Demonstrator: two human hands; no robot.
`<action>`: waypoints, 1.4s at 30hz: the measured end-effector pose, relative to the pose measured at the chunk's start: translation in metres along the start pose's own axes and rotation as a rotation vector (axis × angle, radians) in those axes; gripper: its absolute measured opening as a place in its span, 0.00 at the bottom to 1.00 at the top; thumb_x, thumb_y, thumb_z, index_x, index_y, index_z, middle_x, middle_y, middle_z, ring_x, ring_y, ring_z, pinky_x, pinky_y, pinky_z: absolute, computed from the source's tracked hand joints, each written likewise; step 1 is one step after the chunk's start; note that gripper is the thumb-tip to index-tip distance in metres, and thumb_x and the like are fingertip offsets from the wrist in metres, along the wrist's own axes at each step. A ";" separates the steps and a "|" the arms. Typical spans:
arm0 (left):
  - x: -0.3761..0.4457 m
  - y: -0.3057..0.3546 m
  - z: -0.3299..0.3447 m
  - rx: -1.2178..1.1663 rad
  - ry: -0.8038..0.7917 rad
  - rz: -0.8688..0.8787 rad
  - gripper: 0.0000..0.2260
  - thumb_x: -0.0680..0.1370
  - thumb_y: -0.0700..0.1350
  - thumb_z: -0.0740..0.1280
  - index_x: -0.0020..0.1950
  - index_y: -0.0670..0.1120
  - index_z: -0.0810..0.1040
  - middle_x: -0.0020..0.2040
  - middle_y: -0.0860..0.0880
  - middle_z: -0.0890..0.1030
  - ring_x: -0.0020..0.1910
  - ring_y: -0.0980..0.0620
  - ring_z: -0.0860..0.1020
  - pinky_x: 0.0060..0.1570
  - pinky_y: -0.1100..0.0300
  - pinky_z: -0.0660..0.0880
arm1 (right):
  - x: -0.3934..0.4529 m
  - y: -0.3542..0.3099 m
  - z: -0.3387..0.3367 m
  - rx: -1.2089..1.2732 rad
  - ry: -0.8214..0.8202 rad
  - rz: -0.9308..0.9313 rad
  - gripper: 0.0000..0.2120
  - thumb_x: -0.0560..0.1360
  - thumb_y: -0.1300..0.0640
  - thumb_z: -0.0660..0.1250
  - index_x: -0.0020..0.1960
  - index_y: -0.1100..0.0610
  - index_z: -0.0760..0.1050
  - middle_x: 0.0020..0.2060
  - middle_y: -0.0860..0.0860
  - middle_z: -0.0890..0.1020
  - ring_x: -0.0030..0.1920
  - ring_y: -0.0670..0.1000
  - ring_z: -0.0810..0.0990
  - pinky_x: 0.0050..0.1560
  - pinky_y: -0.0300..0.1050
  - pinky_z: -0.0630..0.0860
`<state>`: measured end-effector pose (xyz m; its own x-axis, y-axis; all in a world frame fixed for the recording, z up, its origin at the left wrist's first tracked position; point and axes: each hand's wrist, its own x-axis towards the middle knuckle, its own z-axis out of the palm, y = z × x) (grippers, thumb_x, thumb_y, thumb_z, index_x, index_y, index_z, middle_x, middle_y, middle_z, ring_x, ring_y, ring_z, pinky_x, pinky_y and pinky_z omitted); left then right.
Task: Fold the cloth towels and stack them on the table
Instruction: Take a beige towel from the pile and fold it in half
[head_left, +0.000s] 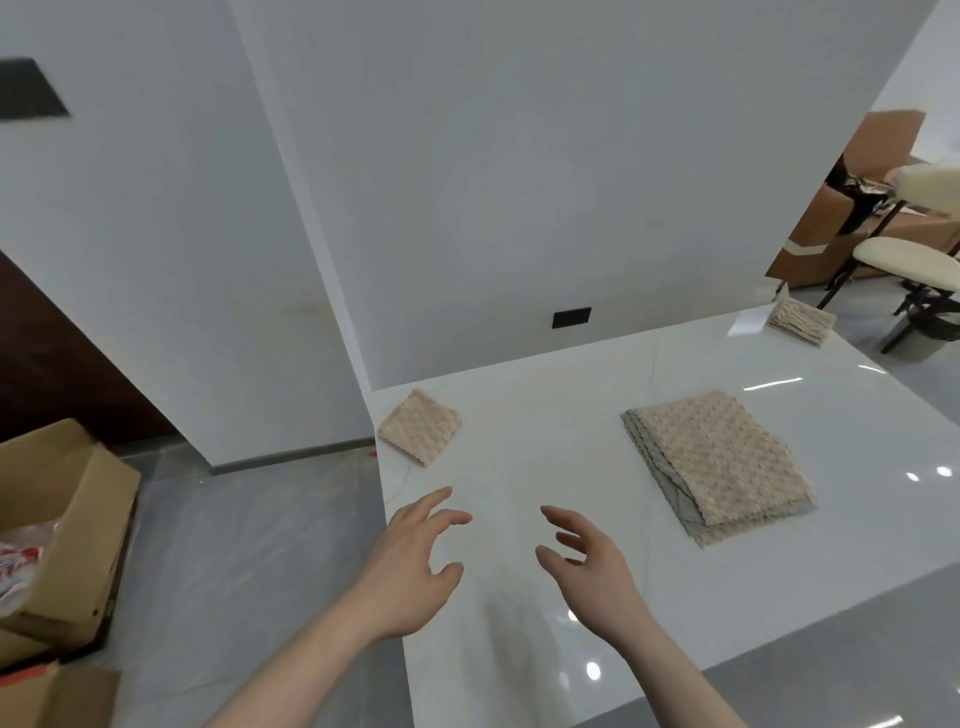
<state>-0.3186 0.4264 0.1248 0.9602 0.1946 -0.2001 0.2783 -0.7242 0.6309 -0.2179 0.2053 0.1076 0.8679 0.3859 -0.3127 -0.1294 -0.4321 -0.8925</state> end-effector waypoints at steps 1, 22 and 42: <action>0.001 0.003 -0.001 -0.003 0.004 0.011 0.23 0.79 0.49 0.66 0.73 0.61 0.69 0.80 0.63 0.55 0.79 0.59 0.53 0.77 0.59 0.55 | -0.004 -0.001 -0.004 -0.001 0.007 -0.006 0.21 0.78 0.57 0.70 0.67 0.39 0.75 0.64 0.32 0.76 0.65 0.40 0.75 0.65 0.45 0.76; 0.042 0.147 0.138 -0.120 0.088 -0.114 0.21 0.80 0.52 0.66 0.72 0.64 0.69 0.77 0.67 0.59 0.76 0.61 0.59 0.73 0.61 0.62 | 0.007 0.065 -0.204 -0.118 -0.136 -0.087 0.18 0.78 0.54 0.70 0.63 0.36 0.77 0.61 0.32 0.78 0.63 0.32 0.74 0.59 0.33 0.73; 0.032 0.244 0.219 -0.093 0.099 -0.148 0.20 0.80 0.51 0.66 0.72 0.61 0.70 0.76 0.65 0.62 0.75 0.61 0.61 0.69 0.67 0.59 | -0.002 0.119 -0.331 -0.198 -0.174 -0.117 0.19 0.77 0.56 0.70 0.64 0.38 0.76 0.62 0.33 0.77 0.63 0.36 0.75 0.58 0.34 0.73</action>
<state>-0.2252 0.1114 0.1084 0.9049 0.3620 -0.2240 0.4130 -0.6193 0.6678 -0.0760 -0.1165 0.1096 0.7737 0.5694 -0.2779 0.0774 -0.5203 -0.8505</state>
